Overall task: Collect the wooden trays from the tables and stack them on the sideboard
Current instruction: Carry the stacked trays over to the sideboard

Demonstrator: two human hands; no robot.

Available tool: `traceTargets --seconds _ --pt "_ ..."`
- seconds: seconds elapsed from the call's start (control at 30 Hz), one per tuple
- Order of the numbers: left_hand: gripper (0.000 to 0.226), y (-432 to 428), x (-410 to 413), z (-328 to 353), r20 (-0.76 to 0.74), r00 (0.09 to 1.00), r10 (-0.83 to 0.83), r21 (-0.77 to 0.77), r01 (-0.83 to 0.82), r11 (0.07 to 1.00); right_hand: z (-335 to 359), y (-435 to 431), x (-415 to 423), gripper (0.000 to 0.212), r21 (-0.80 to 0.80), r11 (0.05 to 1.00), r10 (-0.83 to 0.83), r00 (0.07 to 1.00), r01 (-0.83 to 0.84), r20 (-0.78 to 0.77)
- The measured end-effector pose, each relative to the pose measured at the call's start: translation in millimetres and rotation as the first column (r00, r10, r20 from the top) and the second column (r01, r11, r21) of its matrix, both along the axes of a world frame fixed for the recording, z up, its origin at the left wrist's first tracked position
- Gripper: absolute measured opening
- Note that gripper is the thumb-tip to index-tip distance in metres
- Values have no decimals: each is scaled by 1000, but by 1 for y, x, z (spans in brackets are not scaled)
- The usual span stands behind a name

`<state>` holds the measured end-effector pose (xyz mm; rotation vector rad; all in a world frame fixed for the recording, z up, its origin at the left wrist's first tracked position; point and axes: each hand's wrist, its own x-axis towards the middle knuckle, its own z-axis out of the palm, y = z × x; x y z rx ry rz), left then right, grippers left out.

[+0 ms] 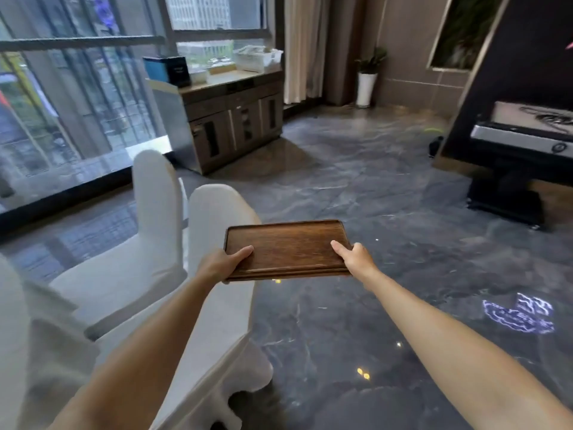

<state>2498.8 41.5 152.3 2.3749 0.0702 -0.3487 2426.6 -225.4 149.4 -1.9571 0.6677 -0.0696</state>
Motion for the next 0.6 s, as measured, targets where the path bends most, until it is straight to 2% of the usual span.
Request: traceTargets --seconds 0.1,0.2,0.47,0.6 --pt "57 -52 51 15 31 998 -61 8 61 998 8 -46 35 60 13 997 -72 997 71 29" --pt "58 -101 108 18 22 995 -98 -54 99 994 11 -91 79 58 17 992 -123 990 122 65" --pt "66 -217 278 6 47 992 -118 -61 121 991 19 -207 250 60 -31 993 -112 991 114 67" --pt "61 -263 361 17 62 992 -113 -42 116 992 21 -251 332 60 -37 991 -123 990 125 67"
